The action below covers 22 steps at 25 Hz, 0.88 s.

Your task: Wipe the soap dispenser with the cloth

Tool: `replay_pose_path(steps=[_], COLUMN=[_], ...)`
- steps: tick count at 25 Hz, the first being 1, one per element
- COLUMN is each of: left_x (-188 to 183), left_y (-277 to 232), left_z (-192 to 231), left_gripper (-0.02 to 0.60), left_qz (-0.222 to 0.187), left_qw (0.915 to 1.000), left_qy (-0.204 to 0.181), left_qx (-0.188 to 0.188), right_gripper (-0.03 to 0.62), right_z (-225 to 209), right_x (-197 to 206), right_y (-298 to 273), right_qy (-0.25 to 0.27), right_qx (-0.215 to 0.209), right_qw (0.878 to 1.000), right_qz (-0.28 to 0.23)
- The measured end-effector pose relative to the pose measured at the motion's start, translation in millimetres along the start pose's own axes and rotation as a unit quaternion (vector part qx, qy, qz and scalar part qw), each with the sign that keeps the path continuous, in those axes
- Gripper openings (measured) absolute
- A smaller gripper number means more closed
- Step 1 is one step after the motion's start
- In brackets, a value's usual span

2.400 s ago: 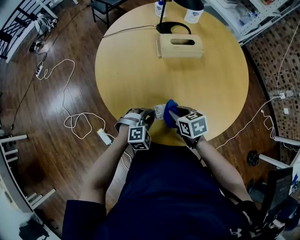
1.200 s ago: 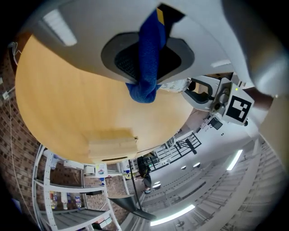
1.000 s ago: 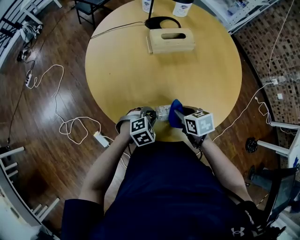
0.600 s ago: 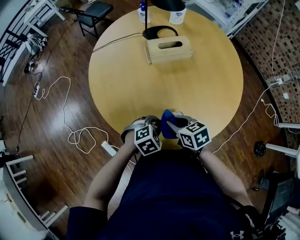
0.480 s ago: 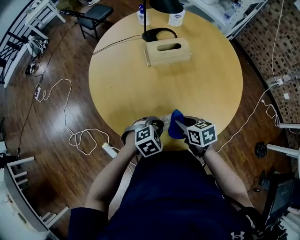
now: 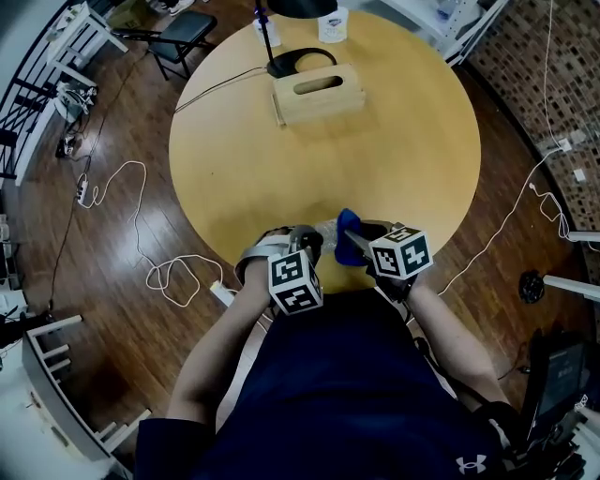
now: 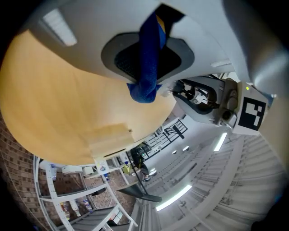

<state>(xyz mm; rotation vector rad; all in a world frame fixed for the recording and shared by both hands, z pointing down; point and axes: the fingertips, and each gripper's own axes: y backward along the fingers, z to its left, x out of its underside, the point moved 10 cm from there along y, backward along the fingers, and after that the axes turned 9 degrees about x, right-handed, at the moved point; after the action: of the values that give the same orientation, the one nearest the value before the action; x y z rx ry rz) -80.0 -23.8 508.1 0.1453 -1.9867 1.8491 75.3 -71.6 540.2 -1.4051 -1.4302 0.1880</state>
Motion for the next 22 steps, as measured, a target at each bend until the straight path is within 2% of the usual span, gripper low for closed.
replay_pose_path(steps=[6,10,17,22], left_x=[-15.2,-17.1,-6.9,-1.4], left_y=[-0.6,-1.0,1.7,0.5], left_z=[-3.5,-5.4,-16.4,-22.7], left_gripper=[0.133,0.134,0.133,0.133], left_qz=[0.03,0.038,0.042,0.043], left_qw=[0.9983,0.997,0.9939,0.9918], left_qy=[-0.05,-0.067,-0.1,-0.113], left_qx=[-0.004,-0.008,-0.025,-0.041], right_gripper=[0.081,0.081,0.081,0.081], right_z=[20.2,11.5,-42.5,-64.4], right_x=[-13.8,-8.7,25.6,41.2], right_y=[11.7,9.6,-8.7,-17.1], right_qy=[0.036,0.027,-0.026,-0.038], right_qx=[-0.055,-0.07,-0.033,-0.007], right_qw=[0.998,0.997,0.999,0.998], right_qz=[-0.024,-0.028,0.015,0.044])
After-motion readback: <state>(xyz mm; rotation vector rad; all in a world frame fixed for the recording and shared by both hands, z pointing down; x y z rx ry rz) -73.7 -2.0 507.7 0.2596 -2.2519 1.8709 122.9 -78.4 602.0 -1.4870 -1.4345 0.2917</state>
